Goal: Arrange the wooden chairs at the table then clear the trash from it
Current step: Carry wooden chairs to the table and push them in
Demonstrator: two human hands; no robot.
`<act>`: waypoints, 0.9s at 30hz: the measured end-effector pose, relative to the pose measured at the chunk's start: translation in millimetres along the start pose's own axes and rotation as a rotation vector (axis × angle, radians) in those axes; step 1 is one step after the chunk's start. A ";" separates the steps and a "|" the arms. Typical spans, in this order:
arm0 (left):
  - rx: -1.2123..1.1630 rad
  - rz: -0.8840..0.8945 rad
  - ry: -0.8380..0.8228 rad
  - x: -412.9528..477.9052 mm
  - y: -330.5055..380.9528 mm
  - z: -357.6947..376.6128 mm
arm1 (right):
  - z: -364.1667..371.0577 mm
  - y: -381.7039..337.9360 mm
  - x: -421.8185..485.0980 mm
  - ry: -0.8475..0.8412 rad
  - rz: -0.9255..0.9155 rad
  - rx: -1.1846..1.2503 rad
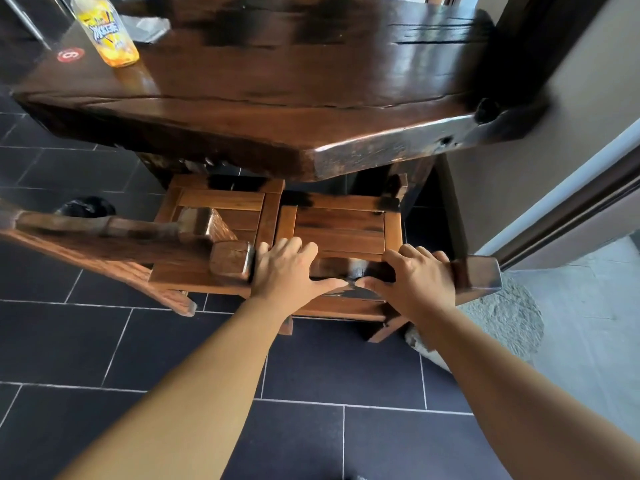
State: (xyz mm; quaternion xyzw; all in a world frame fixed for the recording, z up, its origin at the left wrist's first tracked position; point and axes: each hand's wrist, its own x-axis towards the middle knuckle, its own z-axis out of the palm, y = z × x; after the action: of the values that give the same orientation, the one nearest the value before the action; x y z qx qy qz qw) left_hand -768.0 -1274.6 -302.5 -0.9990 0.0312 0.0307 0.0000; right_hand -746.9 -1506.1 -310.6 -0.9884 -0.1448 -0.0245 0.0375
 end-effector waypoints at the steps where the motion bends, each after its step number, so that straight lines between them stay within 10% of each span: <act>1: 0.001 -0.003 0.000 2.4 0.0 1.2 | 0.9 1.4 2.5 -0.001 -0.002 -0.005; 27: -0.010 -0.001 -0.002 54.6 -11.5 1.8 | 2.1 4.3 53.9 -0.024 0.032 -0.010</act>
State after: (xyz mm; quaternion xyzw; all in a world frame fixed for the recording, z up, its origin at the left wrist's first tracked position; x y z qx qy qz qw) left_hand -712.9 -1266.6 -307.6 -0.9990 0.0304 0.0316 -0.0050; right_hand -694.0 -1494.7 -309.8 -0.9910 -0.1292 -0.0126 0.0314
